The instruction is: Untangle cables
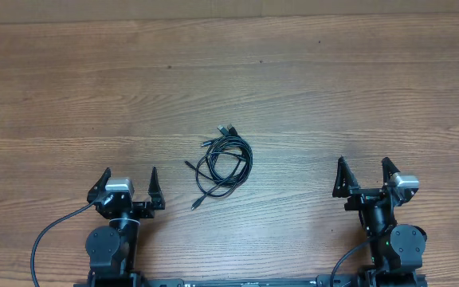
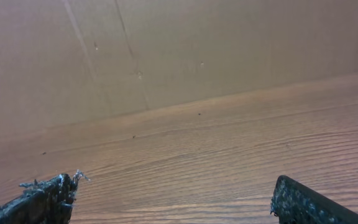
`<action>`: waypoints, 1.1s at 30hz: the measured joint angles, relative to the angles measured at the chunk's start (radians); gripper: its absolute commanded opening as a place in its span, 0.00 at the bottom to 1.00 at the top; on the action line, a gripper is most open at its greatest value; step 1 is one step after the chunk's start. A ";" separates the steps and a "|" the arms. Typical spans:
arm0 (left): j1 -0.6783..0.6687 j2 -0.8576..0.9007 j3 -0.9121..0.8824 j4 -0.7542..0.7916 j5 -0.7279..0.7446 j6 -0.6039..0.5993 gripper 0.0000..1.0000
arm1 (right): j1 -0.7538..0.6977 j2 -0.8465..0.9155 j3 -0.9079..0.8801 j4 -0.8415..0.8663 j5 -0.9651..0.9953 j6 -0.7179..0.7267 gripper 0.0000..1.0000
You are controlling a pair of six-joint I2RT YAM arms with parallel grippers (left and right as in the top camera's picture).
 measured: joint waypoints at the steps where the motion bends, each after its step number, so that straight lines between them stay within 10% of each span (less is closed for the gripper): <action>1: 0.000 0.000 0.000 0.000 0.000 0.000 0.99 | 0.000 0.000 0.000 0.000 0.000 0.000 1.00; 33: 0.000 0.272 0.142 -0.087 -0.003 0.004 1.00 | 0.000 0.000 0.000 0.000 0.000 0.000 1.00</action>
